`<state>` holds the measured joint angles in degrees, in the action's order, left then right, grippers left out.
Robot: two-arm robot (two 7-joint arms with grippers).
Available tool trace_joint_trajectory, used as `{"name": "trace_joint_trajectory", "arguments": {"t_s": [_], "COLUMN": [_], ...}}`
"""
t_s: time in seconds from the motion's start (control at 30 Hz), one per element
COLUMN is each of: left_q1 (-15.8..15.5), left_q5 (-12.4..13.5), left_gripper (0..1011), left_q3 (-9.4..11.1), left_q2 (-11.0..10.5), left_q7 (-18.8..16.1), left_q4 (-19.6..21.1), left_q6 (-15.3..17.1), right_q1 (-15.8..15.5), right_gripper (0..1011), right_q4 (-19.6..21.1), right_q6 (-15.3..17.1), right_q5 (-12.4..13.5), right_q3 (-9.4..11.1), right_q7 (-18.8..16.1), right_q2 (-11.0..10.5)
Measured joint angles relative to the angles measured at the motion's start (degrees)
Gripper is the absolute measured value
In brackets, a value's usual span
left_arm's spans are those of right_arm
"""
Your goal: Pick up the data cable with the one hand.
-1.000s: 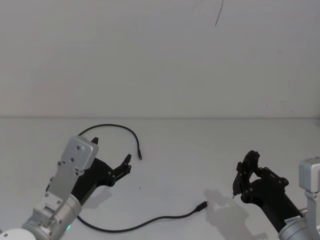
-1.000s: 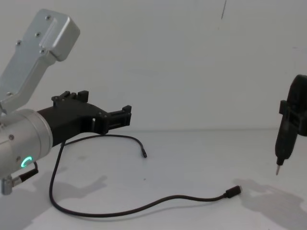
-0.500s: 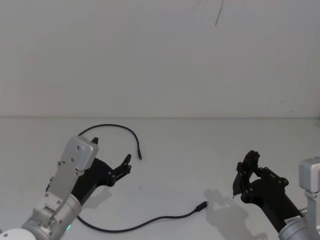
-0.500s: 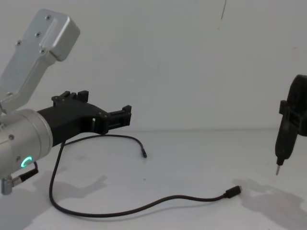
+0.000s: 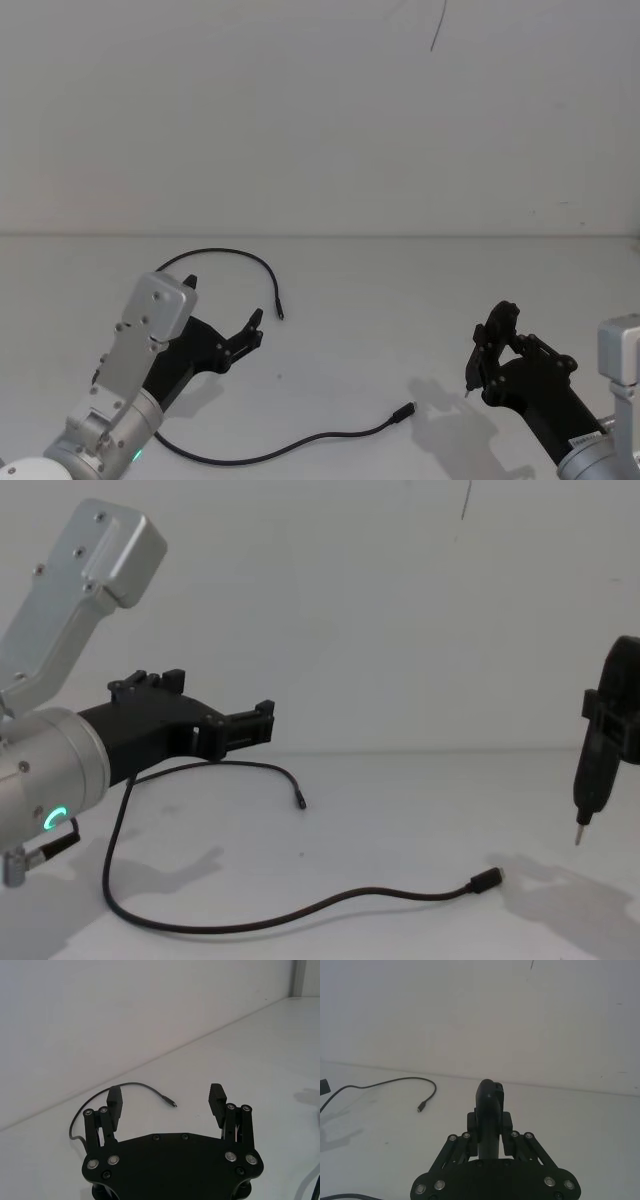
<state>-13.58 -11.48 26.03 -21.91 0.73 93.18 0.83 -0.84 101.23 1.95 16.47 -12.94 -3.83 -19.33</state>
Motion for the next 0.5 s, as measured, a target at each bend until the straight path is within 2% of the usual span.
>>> {"name": "trace_joint_trajectory", "arguments": {"t_s": [0.23, 0.5], "left_q1": [0.18, 0.24], "left_q5": [-0.27, -1.36], "left_gripper": [1001, 1001], "left_q3": [0.33, 0.73], "left_q2": [-1.04, -3.92], "left_q7": [2.21, 7.04], "left_q4": [0.85, 2.22], "left_q6": [1.14, 3.07], "right_q1": [0.00, 0.00], "right_gripper": [263, 263], "right_q4": [0.00, 0.00], "right_q6": [0.00, 0.00], "right_q5": [0.00, 0.00], "right_q3": [0.00, 0.00], "right_q7": [0.00, 0.00], "right_q2": [0.00, 0.00]}}
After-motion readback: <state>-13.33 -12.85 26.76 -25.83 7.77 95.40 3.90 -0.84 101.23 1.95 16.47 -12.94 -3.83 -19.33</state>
